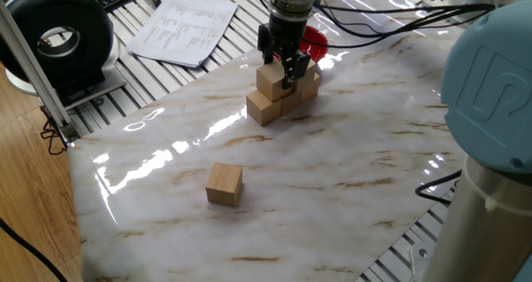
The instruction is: Stack the blocks into a pyramid shape
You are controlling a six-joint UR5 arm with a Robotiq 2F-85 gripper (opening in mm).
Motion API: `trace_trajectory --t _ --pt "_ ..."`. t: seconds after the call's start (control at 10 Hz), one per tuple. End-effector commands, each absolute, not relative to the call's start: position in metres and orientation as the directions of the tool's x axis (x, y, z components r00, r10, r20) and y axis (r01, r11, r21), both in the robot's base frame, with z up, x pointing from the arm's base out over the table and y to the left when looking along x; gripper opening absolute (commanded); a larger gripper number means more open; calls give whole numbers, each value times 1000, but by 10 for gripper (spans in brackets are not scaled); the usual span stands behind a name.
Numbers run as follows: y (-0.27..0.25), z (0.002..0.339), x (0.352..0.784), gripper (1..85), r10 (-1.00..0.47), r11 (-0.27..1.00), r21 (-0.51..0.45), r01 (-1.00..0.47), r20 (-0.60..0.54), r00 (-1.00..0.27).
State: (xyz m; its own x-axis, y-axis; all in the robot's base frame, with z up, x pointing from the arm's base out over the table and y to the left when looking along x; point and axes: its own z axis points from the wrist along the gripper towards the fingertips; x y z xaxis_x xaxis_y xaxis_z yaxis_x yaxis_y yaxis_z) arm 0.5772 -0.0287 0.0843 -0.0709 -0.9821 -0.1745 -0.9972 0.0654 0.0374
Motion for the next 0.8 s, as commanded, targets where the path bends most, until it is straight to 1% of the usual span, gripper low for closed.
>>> trace_trajectory --t 0.0,0.7 --pt "-27 86 577 653 -980 67 31 -997 -186 -71" --pt "-27 86 573 677 -979 64 35 -997 -192 -70"
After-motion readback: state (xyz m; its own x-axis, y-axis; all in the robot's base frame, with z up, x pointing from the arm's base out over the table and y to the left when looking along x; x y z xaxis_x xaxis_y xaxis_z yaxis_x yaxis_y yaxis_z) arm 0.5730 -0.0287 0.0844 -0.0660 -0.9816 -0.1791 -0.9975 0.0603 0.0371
